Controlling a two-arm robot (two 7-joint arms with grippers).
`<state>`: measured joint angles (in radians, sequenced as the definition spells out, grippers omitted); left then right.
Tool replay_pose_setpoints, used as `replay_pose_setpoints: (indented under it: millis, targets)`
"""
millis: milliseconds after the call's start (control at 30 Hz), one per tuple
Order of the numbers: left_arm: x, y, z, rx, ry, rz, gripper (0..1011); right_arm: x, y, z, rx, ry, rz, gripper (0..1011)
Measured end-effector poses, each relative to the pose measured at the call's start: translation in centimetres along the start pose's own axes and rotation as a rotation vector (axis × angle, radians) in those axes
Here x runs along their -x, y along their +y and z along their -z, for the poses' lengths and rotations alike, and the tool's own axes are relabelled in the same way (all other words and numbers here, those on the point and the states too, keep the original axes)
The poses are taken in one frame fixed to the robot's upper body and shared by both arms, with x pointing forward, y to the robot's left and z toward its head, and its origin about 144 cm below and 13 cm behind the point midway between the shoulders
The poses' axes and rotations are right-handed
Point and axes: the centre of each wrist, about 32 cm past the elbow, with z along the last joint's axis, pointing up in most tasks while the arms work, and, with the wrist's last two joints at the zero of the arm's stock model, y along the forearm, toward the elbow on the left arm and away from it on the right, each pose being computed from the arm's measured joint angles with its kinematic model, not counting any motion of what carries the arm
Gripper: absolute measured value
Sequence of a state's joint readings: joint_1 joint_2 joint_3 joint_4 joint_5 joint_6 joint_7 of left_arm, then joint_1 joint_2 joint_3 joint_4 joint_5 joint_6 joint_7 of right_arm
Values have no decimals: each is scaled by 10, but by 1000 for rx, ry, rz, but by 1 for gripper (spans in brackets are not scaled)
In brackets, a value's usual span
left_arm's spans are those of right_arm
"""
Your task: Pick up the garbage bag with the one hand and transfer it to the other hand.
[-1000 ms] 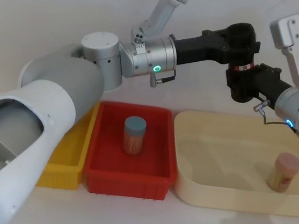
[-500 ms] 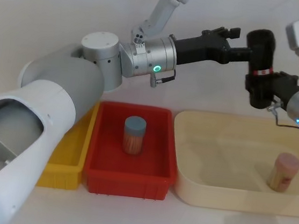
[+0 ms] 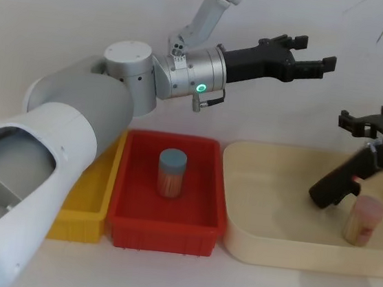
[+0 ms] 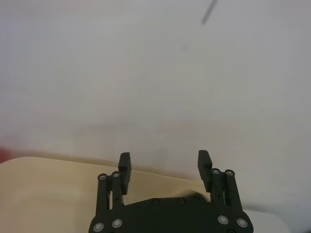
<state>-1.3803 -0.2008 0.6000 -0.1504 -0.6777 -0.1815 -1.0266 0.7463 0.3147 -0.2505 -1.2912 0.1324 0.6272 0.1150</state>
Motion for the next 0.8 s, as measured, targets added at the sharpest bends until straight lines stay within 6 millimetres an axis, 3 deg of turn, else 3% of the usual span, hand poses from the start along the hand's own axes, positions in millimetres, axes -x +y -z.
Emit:
replay_pose_setpoints:
  millis: [233,800]
  targets:
    - [0,0,0,0,0,0,1000,-6,5,4,33,24,37,1001]
    - [0,0,0,0,0,0,1000,-12,10,8,63,45,69,1001]
